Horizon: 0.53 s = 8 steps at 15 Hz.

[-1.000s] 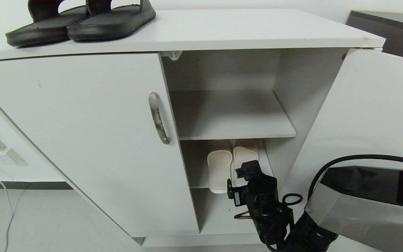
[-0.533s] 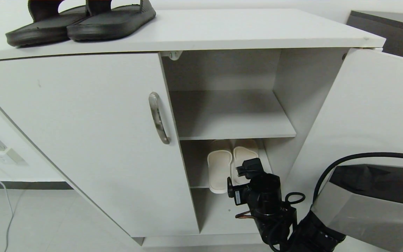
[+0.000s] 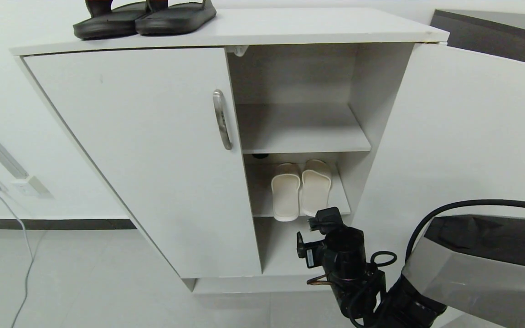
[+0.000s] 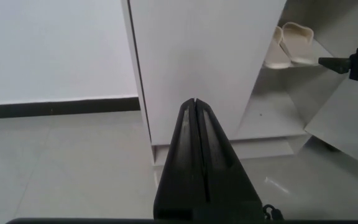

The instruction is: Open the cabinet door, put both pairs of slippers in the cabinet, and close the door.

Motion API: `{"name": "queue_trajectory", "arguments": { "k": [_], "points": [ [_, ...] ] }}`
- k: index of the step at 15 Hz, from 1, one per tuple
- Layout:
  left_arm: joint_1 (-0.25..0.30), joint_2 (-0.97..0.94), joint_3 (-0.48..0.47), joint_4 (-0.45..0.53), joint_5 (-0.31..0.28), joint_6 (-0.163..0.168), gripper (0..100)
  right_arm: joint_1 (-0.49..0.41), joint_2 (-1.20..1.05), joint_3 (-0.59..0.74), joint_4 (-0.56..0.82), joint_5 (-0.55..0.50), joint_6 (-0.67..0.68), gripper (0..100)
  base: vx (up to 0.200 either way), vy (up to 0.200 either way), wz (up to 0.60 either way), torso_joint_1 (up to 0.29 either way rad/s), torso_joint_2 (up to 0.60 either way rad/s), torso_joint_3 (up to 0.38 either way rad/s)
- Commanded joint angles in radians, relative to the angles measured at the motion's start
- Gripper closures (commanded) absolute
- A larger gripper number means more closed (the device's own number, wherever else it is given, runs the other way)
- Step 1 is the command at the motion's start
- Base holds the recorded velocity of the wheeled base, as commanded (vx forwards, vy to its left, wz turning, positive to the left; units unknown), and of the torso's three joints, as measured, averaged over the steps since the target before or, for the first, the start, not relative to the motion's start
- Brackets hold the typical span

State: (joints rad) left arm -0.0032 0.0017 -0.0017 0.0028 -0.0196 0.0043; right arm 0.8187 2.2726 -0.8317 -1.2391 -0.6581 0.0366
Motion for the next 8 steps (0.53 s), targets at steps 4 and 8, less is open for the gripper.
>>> {"name": "queue_trajectory", "arguments": {
  "k": [4,8],
  "points": [
    [0.000,0.001,0.000,0.000,0.000,-0.001,100,-0.001,0.015,0.000,-0.008,0.000,0.003,0,0.000,0.000,0.00,0.000,0.00,0.000],
    [0.000,0.001,0.000,0.000,-0.002,0.000,100,-0.001,0.013,0.000,-0.008,-0.002,0.005,0,0.000,0.000,0.00,0.000,0.00,0.000]
  ]
}}
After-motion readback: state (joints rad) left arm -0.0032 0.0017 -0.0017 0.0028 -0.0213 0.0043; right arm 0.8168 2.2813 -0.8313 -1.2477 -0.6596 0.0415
